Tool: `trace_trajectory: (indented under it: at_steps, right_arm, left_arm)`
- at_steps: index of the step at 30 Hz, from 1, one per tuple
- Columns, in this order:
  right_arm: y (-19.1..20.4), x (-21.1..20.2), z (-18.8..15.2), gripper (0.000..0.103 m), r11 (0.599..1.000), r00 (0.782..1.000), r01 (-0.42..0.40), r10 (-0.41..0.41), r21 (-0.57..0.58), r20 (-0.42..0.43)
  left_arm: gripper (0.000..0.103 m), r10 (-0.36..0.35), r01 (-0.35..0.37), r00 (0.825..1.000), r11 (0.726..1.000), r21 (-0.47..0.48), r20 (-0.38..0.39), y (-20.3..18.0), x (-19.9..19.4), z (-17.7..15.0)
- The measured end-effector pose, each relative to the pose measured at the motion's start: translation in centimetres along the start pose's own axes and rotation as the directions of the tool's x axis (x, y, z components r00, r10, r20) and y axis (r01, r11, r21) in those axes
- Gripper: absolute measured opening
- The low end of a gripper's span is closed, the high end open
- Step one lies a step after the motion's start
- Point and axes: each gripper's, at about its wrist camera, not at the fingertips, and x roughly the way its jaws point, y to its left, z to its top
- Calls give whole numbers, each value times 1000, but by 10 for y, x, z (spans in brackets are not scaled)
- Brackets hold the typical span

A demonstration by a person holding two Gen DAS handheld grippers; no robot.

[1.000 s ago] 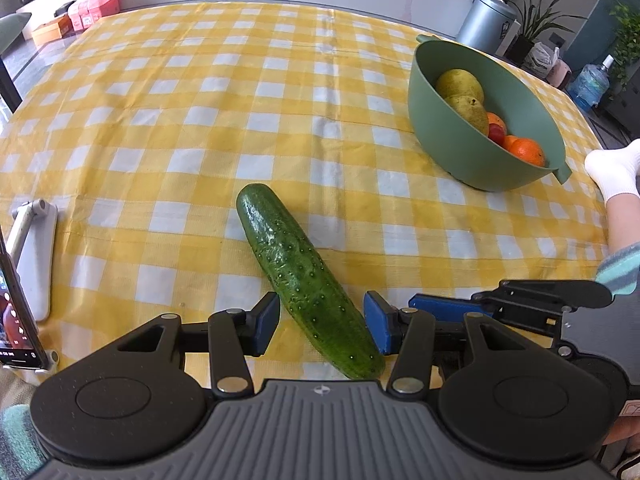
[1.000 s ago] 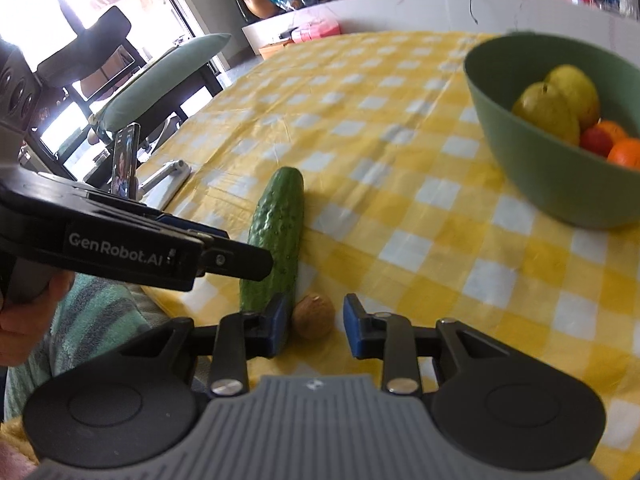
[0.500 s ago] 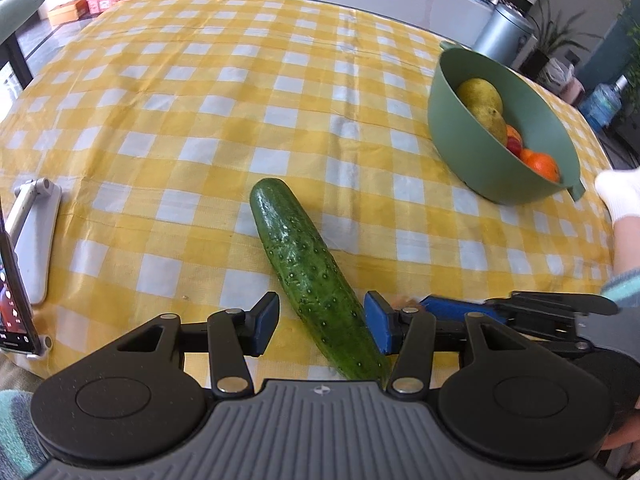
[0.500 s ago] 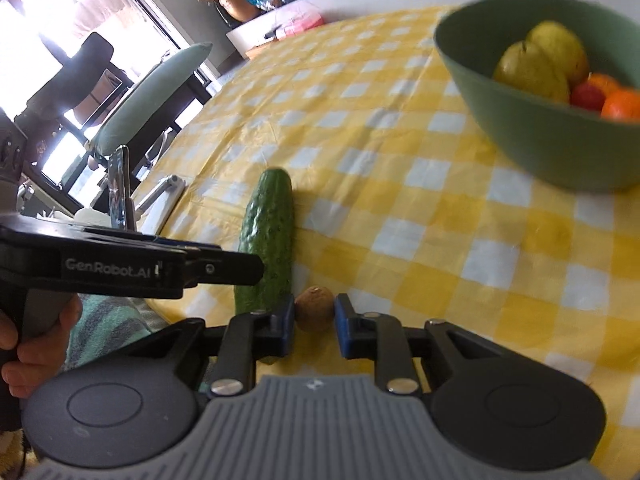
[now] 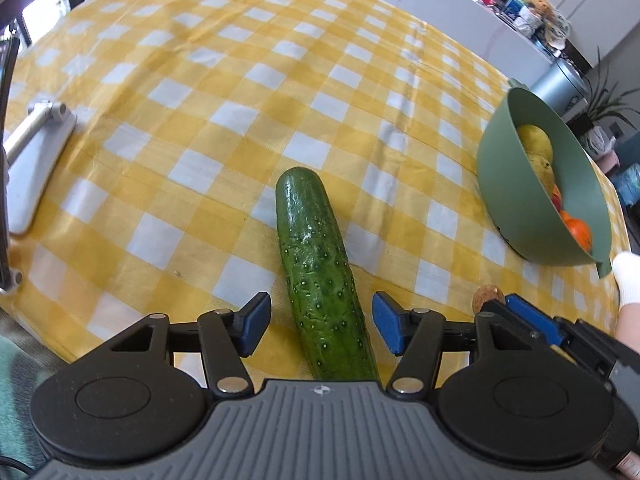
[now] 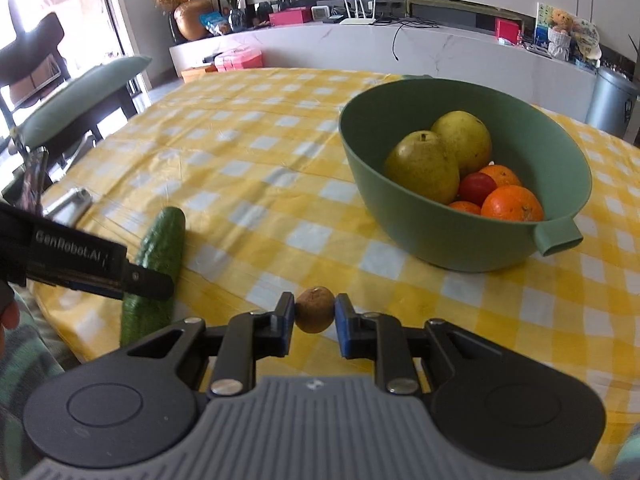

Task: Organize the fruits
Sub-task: 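Grasp the last brown longan with the right gripper while the left gripper approaches the cucumber, then close the left gripper around the green cucumber and lift it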

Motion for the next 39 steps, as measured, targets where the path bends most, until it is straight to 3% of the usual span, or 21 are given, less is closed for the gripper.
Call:
trace_trajectory:
  at_steps: [22, 29, 30, 32, 39]
  right_arm:
    - [17, 15, -4, 23, 996, 1000, 15, -17, -86, -27]
    - [20, 17, -5, 23, 994, 999, 24, -27, -105, -24]
    - [21, 17, -5, 23, 994, 999, 26, -28, -106, -23]
    - [21, 18, -5, 23, 994, 999, 27, -29, -106, -22]
    - [22, 18, -6, 23, 993, 999, 29, -31, -119, -20]
  left_arm:
    - [68, 96, -100, 994, 991, 91, 51, -24, 13, -1]
    - [68, 86, -89, 995, 994, 65, 43, -23, 12, 0]
    - [66, 71, -73, 997, 996, 57, 44, -21, 12, 0]
    - [46, 62, -64, 996, 997, 30, 70, -16, 8, 0]
    - [44, -30, 29, 994, 999, 13, 101, -1, 6, -4]
